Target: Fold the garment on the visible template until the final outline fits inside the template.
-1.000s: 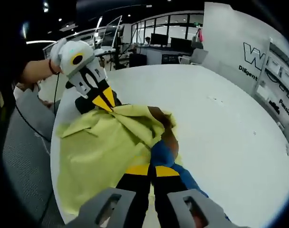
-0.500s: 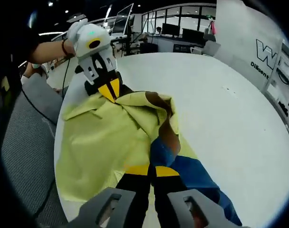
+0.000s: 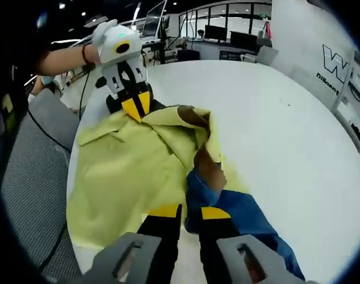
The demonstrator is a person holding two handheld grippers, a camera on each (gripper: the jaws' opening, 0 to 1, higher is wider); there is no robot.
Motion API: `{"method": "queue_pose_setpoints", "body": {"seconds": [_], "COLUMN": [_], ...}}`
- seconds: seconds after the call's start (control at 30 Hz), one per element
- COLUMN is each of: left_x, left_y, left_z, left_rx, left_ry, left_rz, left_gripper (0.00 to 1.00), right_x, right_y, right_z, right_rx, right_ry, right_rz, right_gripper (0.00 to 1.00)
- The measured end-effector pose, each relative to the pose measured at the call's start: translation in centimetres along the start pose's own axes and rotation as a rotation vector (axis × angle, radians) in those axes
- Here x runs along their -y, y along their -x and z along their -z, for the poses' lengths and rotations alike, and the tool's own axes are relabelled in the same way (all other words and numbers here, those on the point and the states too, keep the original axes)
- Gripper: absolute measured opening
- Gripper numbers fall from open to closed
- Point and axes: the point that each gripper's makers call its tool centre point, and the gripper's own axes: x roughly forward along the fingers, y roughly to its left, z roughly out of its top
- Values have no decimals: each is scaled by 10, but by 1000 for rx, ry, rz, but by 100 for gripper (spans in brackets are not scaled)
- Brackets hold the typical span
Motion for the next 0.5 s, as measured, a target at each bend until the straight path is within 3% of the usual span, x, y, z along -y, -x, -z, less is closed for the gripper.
{"method": "queue_pose_setpoints", "body": {"seconds": [0.1,0.17,0.23,0.33,0.5], "left_x": [-2,-7,-27,-44,-65], "left_y": [6,11,20,30,34], "left_z": [-9,-16,-23,-36,-32], "left_rx": [54,94,150,254,269], "left_ry": [32,55,121,227,349], "left_rz": [-17,-45,-131,-158,-169], "left_gripper": [9,14,24,30,37], "right_x": [3,6,11,20,22], "right_y": [8,10,13,15,13], "right_z": [-8,-11,-17,-23,-31], "right_rx": [65,96,147,207,274], "right_ry": [-79,-101,-181,-271,-451], "right_rz": [-8,-10,-11,1,-48], "right_gripper": [26,31,35,43,51]}}
